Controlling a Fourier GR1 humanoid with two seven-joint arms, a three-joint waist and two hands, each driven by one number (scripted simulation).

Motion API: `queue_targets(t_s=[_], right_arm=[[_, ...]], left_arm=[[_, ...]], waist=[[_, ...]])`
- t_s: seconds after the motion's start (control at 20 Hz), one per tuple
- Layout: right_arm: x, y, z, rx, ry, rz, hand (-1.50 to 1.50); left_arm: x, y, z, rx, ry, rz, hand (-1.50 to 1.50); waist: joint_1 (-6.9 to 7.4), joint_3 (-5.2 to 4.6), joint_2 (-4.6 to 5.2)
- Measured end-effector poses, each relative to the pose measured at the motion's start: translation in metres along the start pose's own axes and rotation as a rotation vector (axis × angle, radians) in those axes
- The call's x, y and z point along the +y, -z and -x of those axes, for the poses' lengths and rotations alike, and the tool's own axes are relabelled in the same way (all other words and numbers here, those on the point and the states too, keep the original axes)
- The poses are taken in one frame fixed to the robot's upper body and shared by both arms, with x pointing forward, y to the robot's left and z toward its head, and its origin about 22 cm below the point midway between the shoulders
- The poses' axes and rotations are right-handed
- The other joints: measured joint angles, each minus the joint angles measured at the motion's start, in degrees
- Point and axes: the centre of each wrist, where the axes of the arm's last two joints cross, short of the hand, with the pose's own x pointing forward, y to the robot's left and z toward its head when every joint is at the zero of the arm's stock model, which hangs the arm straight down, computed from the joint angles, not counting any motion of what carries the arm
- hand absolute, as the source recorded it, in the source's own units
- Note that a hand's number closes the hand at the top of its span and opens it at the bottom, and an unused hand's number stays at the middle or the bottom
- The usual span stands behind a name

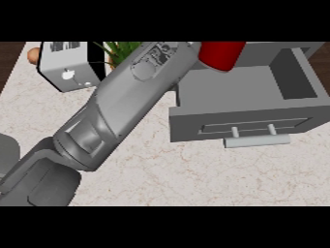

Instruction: Pick up the can, place it into the drawer and close the drawer

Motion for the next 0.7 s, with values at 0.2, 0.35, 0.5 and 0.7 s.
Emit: queue_targets(t_s=[0.2, 0.35, 0.5, 0.7], right_arm=[[-0.001, 0.005, 0.0, -0.01, 0.001, -0.001, -1.5], [0.003, 0.009, -0.001, -0.012, 0.002, -0.003, -1.5], [0.001, 0.014, -0.001, -0.018, 0.007, -0.012, -1.5], [-0.003, 0.016, -0.001, -0.018, 0.004, -0.013, -1.5]], left_arm=[[0.001, 0.002, 0.01, -0.014, 0.02, -0.025, 1.5], [0.002, 0.002, 0.021, -0.012, 0.047, -0.043, 1.5], [0.0, 0.0, 0.028, -0.018, 0.078, -0.055, 1.5], [0.001, -0.002, 0.043, -0.023, 0.105, -0.061, 1.5]], waist=[[-0.6, 0.01, 0.24], [-1.12, 0.03, 0.37], [-1.68, 0.04, 0.45], [-2.1, 0.05, 0.61]])
